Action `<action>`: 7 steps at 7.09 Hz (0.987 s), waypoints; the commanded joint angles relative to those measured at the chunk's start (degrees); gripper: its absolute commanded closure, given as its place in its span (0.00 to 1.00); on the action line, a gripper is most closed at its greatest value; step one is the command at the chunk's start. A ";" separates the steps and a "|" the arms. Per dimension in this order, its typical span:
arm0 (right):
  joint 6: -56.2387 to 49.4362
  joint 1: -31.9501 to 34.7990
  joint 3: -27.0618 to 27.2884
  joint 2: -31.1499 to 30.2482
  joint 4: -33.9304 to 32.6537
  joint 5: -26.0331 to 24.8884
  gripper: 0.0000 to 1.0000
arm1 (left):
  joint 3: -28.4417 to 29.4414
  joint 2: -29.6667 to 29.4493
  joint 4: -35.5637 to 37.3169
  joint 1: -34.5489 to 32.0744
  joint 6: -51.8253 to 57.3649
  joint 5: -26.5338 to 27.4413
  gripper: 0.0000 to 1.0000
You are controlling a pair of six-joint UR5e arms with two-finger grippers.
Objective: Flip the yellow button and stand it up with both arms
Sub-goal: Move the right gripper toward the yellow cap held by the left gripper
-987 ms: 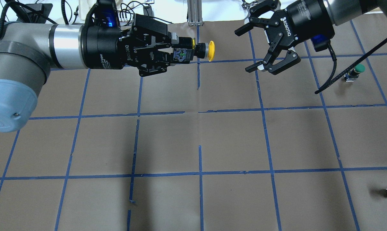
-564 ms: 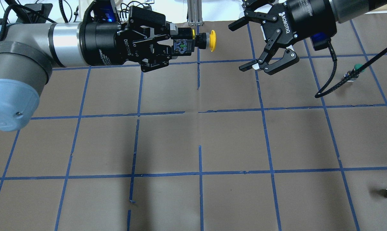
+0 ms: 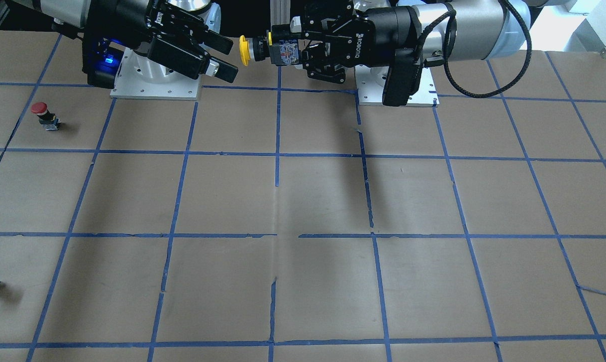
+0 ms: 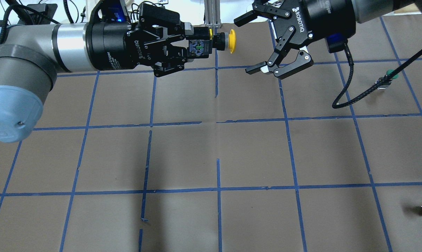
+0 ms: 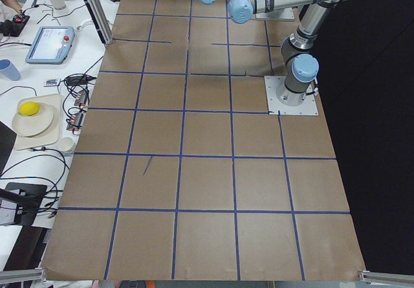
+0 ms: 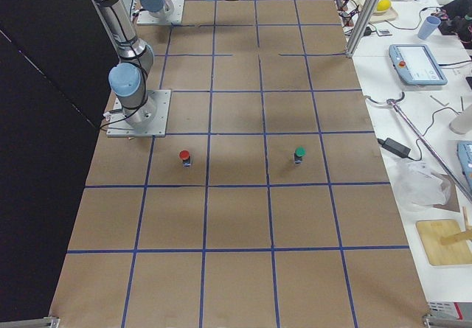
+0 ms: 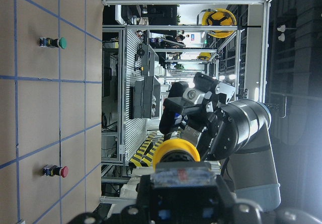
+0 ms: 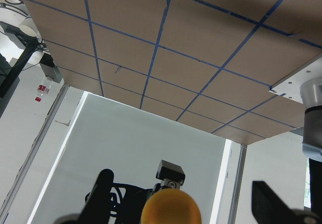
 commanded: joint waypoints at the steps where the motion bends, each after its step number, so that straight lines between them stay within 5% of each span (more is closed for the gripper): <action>1: 0.07 0.16 0.07 0.13 -0.06 3.06 0.01 | -0.02 -0.03 0.01 0.00 -0.09 0.00 0.77; 7: 0.69 0.16 2.97 -0.49 0.29 5.80 0.07 | 0.24 -0.12 0.53 0.00 -1.32 -2.44 0.77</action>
